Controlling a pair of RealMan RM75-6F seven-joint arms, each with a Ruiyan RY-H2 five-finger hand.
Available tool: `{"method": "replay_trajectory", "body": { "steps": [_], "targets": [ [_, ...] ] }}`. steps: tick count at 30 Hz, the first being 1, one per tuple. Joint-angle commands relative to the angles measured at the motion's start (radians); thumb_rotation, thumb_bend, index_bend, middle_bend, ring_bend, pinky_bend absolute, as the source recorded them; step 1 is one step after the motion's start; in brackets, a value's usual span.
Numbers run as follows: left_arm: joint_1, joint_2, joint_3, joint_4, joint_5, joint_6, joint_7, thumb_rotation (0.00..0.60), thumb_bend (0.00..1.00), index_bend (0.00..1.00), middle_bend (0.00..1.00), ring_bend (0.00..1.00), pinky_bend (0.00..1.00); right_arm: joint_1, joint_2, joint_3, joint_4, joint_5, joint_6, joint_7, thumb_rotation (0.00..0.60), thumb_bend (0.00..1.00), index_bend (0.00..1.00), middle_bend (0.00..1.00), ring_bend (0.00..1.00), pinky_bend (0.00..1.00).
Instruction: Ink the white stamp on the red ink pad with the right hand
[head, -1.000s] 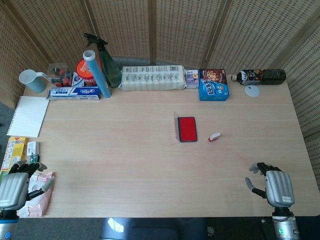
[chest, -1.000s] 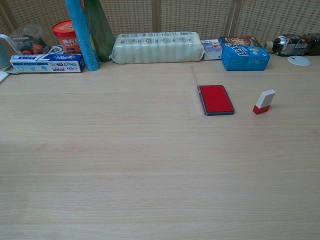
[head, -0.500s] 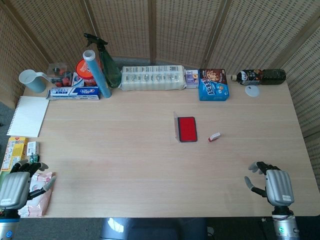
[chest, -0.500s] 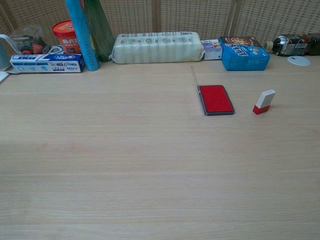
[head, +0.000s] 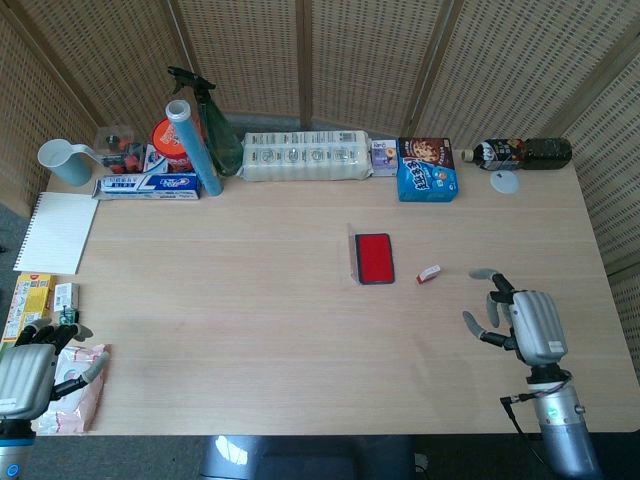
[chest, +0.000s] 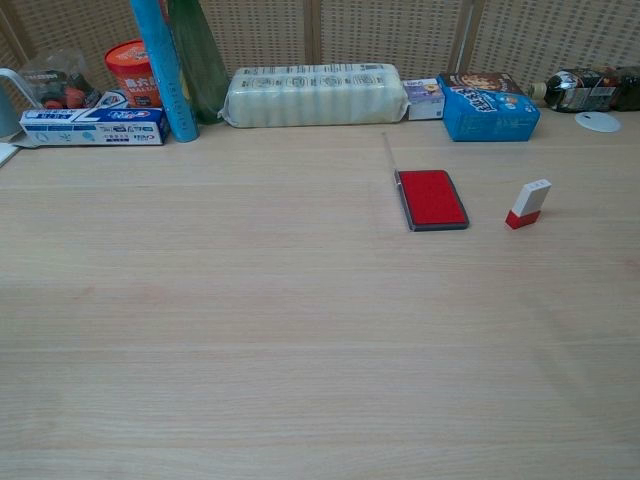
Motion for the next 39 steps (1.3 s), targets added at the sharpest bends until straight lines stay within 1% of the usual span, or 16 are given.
{"method": "replay_trajectory", "body": {
  "steps": [1,3,7,12,15,22,26,31,39],
  "targets": [
    [-0.002,0.000,-0.002,0.004,-0.008,-0.006,0.001,0.036,0.16,0.38,0.44,0.35,0.17,0.115,0.032,0.073,0.001,0.107,-0.160,0.049,0.527,0.33,0.27,0.94,1.00,1.00],
    [-0.005,-0.002,-0.004,0.007,-0.016,-0.015,0.003,0.038,0.16,0.38,0.44,0.35,0.17,0.168,0.029,0.097,0.023,0.152,-0.227,0.037,0.528,0.33,0.31,0.97,1.00,1.00],
    [-0.014,-0.010,-0.010,0.016,-0.039,-0.036,0.008,0.035,0.16,0.38,0.44,0.35,0.17,0.270,0.012,0.123,0.080,0.233,-0.349,-0.013,0.530,0.34,0.35,0.99,1.00,1.00],
    [-0.031,-0.019,-0.021,0.029,-0.072,-0.069,0.017,0.036,0.16,0.38,0.44,0.35,0.17,0.384,-0.015,0.133,0.176,0.321,-0.494,-0.050,0.544,0.35,0.38,1.00,1.00,1.00],
    [-0.041,-0.026,-0.028,0.039,-0.090,-0.086,0.021,0.037,0.16,0.38,0.44,0.35,0.17,0.444,-0.051,0.132,0.254,0.373,-0.539,-0.092,0.543,0.35,0.38,1.00,1.00,1.00],
    [-0.058,-0.035,-0.039,0.055,-0.130,-0.119,0.027,0.037,0.16,0.38,0.44,0.35,0.17,0.542,-0.119,0.093,0.394,0.470,-0.606,-0.200,0.540,0.35,0.40,1.00,1.00,1.00],
    [-0.065,-0.040,-0.043,0.059,-0.141,-0.128,0.029,0.037,0.16,0.38,0.44,0.35,0.17,0.576,-0.143,0.049,0.450,0.497,-0.622,-0.274,0.541,0.35,0.40,1.00,1.00,1.00],
    [-0.071,-0.046,-0.042,0.064,-0.151,-0.138,0.032,0.034,0.16,0.38,0.44,0.35,0.17,0.595,-0.166,-0.002,0.489,0.521,-0.631,-0.336,0.537,0.35,0.40,1.00,1.00,1.00],
    [-0.079,-0.051,-0.041,0.064,-0.152,-0.144,0.037,0.041,0.16,0.38,0.44,0.35,0.17,0.593,-0.172,-0.055,0.496,0.539,-0.610,-0.384,0.538,0.35,0.40,1.00,1.00,1.00]
  ]
}}
